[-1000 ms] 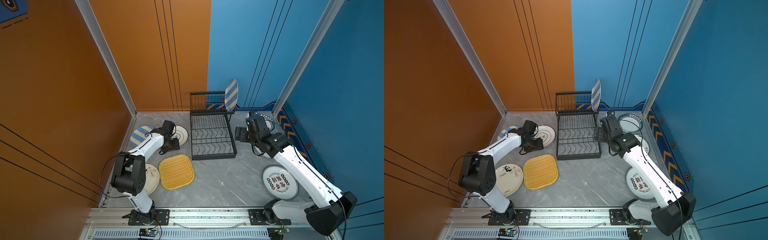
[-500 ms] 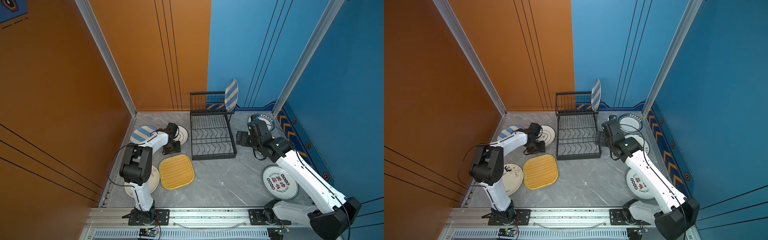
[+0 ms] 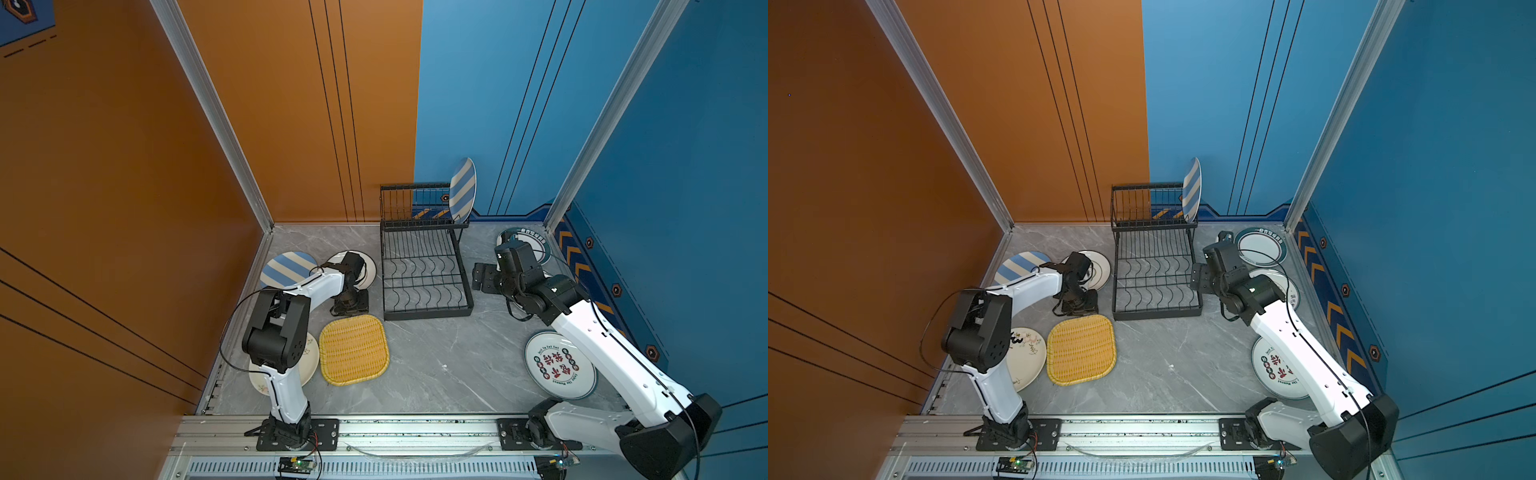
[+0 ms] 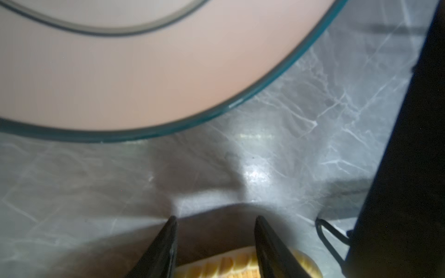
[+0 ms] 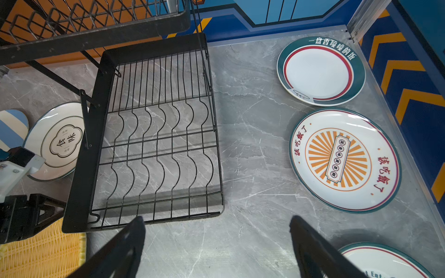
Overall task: Load plates into a dish rack
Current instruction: Move the plate to the bottom-center of the table.
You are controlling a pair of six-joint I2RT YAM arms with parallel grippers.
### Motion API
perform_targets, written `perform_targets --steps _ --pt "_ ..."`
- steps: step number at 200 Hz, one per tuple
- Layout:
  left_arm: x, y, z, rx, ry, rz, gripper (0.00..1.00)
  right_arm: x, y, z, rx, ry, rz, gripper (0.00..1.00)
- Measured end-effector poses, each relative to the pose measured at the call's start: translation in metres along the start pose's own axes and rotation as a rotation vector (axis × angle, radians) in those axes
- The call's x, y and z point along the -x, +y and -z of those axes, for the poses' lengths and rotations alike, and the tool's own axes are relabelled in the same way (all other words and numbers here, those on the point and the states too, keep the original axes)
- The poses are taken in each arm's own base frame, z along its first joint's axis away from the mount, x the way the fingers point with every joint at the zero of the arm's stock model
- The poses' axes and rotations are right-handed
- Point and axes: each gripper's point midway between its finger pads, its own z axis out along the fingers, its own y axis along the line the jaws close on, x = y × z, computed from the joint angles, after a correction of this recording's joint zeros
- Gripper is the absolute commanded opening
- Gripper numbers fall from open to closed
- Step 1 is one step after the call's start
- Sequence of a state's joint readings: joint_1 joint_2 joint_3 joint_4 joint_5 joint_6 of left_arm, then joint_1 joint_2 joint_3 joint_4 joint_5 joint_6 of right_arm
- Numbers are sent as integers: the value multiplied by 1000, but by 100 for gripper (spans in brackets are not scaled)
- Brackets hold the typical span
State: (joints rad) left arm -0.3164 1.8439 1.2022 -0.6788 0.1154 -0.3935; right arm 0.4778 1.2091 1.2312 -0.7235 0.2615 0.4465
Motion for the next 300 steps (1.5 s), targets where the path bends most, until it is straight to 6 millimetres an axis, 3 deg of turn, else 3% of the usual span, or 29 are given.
perform_targets --steps 58,86,114,143,172,208,257,300 --pt "-25 -22 3 -42 35 -10 54 -2 0 -1 0 5 1 95" --pt "-29 -24 13 -60 25 11 72 -4 0 -2 3 11 2 96" --pt "-28 -17 41 -84 -40 43 91 -10 0 -5 11 31 3 97" --pt "-33 2 65 -91 -104 91 100 -12 0 -6 15 39 0 98" --pt "-48 34 56 -59 -66 171 98 -14 3 -6 27 46 0 100" --pt "-52 56 51 -39 -50 212 98 -15 3 -7 30 51 1 100" --pt "-52 67 48 -30 -46 218 98 -15 4 -8 32 53 1 100" --pt "-67 72 35 -16 10 226 98 -15 4 -8 32 53 1 100"
